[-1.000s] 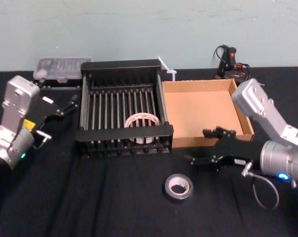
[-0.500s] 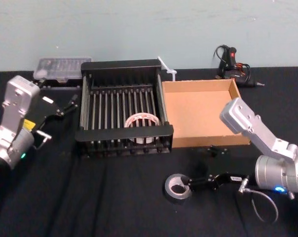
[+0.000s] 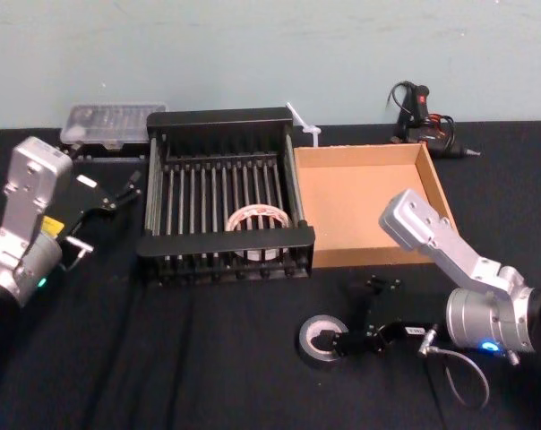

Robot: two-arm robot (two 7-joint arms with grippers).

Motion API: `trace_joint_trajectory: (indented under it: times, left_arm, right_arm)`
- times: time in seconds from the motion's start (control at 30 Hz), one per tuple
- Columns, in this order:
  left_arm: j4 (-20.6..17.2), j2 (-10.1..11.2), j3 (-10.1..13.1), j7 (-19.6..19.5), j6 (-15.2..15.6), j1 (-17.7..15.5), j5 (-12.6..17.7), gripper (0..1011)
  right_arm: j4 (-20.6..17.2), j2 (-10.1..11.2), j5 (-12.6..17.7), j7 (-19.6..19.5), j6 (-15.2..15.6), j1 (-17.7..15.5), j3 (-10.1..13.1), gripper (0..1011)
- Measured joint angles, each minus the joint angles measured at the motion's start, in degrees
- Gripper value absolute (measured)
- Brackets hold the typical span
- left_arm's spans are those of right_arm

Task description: Pick up the white tape and place it into the black box , Pick up the silver tape and place it into the brown box.

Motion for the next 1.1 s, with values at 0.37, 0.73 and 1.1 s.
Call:
trace_joint_trajectory:
  times: [0.37, 0.73, 1.1]
  left_arm:
    - [0.0, 0.0, 0.0, 0.0, 0.0, 0.0, 0.0, 1001]
    - [0.0, 0.0, 0.0, 0.0, 0.0, 0.0, 0.0, 1001]
    - [0.0, 0.0, 0.0, 0.0, 0.0, 0.0, 0.0, 1001]
  right_arm:
    - [2.09, -1.24, -0.73, 0.37, 0.28, 1.4, -1.36, 1002]
    - [3.31, -2.04, -1.36, 0.48, 0.49, 2.26, -2.01, 1002]
    - [3.2, -1.98, -1.28, 0.44, 0.49, 2.2, -1.96, 1002]
